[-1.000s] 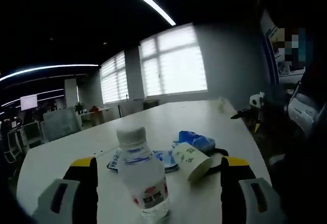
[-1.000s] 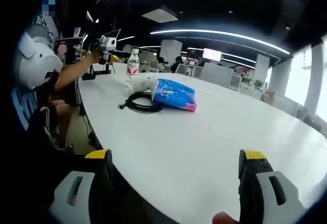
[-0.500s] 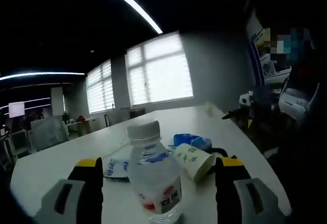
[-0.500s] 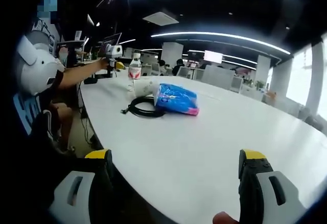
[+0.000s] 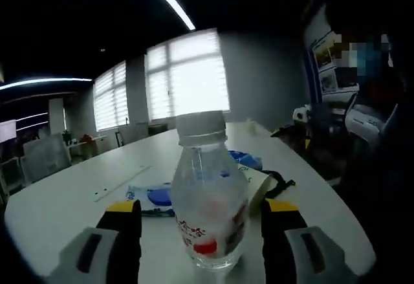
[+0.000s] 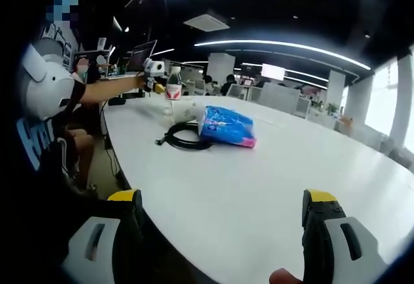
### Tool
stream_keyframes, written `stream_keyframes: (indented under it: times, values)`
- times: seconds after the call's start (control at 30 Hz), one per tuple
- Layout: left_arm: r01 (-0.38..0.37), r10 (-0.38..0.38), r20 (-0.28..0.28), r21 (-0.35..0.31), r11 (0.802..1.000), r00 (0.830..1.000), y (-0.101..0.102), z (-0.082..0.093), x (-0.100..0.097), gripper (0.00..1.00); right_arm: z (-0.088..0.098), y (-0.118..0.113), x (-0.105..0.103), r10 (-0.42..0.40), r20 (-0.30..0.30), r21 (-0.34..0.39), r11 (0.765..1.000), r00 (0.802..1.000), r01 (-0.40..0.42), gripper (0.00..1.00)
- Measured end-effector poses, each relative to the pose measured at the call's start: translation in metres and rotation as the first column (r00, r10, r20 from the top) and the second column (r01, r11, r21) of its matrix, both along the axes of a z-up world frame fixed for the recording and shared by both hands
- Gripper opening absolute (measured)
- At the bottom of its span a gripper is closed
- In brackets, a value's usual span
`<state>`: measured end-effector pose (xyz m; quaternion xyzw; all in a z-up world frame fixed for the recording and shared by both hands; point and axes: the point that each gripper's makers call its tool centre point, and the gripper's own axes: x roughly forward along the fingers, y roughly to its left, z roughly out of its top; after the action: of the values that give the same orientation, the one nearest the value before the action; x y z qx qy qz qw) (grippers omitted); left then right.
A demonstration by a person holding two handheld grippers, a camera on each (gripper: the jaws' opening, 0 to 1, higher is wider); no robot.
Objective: Arrange the tabletop items into an orderly group along one side of the table until the central work area is clear of visible clutter.
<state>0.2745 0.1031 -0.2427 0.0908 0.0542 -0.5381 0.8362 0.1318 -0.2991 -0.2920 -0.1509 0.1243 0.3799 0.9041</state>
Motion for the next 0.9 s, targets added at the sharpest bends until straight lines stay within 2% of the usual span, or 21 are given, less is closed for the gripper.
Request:
stream_keyframes:
  times: [0.07,0.13,0.2,0.27,0.4,0.53,0.8,0.9]
  values:
    - [0.006,-0.006,0.003,-0.007,1.000,1.000,-0.002,-0.001,0.001,0.67,0.000,0.000,-0.001,0.000,-0.001,-0.002,1.000,1.000,0.000,1.00]
    - [0.051,-0.051,0.014,0.007,0.999,0.999,-0.008,-0.003,-0.006,0.63,-0.001,-0.001,-0.001,-0.002,-0.003,-0.004,1.000,1.000,0.002,1.00]
    - [0.089,-0.089,0.001,0.006,0.996,0.996,-0.016,-0.006,-0.011,0.58,-0.002,-0.001,-0.001,-0.007,-0.005,-0.005,1.000,1.000,0.007,1.00]
    - [0.091,-0.091,0.004,0.020,0.996,0.996,-0.020,-0.010,-0.012,0.55,-0.002,-0.001,0.000,-0.010,-0.005,-0.006,1.000,1.000,0.010,1.00]
    - [0.123,-0.123,-0.035,-0.001,0.992,0.992,-0.029,-0.014,-0.019,0.45,-0.004,-0.001,0.000,-0.011,-0.007,-0.012,1.000,1.000,0.011,1.00]
    - [0.120,-0.120,-0.024,-0.011,0.993,0.992,-0.031,-0.015,-0.024,0.44,-0.006,-0.002,0.000,-0.015,-0.012,-0.017,1.000,1.000,0.015,1.00]
    - [0.096,-0.096,-0.025,-0.020,0.995,0.995,-0.027,-0.013,-0.019,0.42,-0.007,-0.004,0.001,-0.023,-0.011,-0.014,1.000,1.000,0.023,1.00]
    - [0.066,-0.067,-0.018,-0.037,0.997,0.998,-0.024,-0.013,-0.016,0.42,-0.009,-0.004,0.001,-0.024,-0.015,-0.013,1.000,1.000,0.024,1.00]
